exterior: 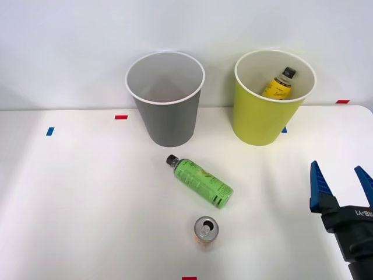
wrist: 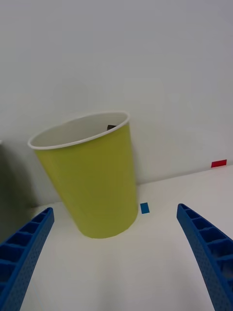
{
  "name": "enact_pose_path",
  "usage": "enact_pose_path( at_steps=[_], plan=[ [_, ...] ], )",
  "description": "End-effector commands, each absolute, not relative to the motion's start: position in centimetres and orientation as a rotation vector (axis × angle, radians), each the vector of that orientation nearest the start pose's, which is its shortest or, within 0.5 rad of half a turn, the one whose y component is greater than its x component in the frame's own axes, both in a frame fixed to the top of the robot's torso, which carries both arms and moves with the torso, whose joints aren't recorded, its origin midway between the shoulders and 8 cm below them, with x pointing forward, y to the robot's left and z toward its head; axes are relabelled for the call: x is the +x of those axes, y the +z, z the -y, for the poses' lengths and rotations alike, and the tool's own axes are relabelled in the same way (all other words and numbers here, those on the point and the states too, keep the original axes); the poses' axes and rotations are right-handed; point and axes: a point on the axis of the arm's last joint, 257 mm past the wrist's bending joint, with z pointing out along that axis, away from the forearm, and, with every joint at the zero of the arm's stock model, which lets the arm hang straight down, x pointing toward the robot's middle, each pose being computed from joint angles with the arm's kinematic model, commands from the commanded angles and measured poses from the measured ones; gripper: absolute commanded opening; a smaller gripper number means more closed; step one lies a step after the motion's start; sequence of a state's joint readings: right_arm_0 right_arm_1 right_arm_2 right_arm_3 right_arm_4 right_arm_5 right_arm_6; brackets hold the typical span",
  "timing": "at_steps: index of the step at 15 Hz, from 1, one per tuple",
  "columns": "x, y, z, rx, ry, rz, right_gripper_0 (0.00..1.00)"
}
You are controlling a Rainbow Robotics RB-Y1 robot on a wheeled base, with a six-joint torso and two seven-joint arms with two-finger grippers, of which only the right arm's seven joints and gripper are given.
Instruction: Put cans in the gray bin, plastic bottles in the light green bin
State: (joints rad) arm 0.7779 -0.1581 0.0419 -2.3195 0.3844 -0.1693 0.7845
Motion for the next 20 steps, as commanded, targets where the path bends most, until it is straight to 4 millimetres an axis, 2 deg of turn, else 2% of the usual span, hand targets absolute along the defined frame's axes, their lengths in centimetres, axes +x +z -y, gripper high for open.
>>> enact_pose_path(
  at_steps=[1,3,5,8,12,14,17,20],
  plan=[
    [33.4,-15.7,28.2,0.193,0.145,-1.445,0.86],
    [32.8,-17.2,27.9,0.192,0.152,-1.429,0.86],
    [31.8,-18.7,27.8,0.152,0.085,-1.428,0.86],
    [30.7,-21.6,26.2,0.063,0.052,-1.454,0.86],
    [28.1,-25.0,25.5,-0.039,-0.007,-1.516,0.87],
    [26.5,-25.6,25.2,-0.076,-0.035,-1.533,0.86],
    [24.3,-25.0,24.7,-0.052,-0.006,-1.509,0.86],
    [23.2,-25.8,24.8,-0.084,-0.053,-1.531,0.87]
  ],
)
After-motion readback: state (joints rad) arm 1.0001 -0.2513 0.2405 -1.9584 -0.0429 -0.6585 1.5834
